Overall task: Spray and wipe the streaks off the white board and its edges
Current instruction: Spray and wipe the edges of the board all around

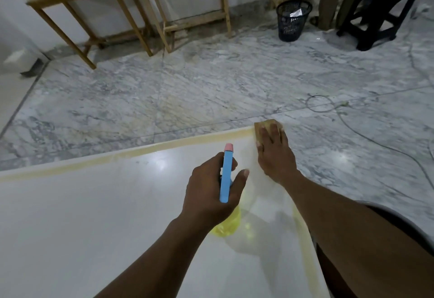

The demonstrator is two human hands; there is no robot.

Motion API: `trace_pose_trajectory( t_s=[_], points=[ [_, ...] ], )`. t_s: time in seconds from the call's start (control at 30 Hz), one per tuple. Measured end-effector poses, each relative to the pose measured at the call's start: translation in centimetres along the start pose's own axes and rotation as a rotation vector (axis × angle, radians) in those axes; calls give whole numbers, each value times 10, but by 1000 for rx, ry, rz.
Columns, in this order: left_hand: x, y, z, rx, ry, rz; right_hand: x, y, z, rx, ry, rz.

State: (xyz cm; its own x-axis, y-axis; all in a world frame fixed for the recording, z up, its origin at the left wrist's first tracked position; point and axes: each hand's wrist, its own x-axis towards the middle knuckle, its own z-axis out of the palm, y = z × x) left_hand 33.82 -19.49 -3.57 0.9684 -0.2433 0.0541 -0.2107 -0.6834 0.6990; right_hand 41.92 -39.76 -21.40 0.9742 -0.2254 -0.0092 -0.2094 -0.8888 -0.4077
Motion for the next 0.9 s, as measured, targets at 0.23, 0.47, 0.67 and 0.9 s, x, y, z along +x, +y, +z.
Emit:
trace_pose_trajectory(
  t_s=[0.23, 0.47, 0.67, 0.9],
  points=[
    [-44, 8, 9, -21, -23, -12, -102, 17, 2, 6, -8, 47],
    [-125, 32, 15, -56, -45, 15, -232, 34, -1, -69, -31, 32],
    [-220, 47, 17, -51, -62, 43, -347, 41, -8, -77, -9, 81],
    [-335, 51, 9, -44, -60, 47, -465, 50, -14, -102, 7, 102]
  ],
)
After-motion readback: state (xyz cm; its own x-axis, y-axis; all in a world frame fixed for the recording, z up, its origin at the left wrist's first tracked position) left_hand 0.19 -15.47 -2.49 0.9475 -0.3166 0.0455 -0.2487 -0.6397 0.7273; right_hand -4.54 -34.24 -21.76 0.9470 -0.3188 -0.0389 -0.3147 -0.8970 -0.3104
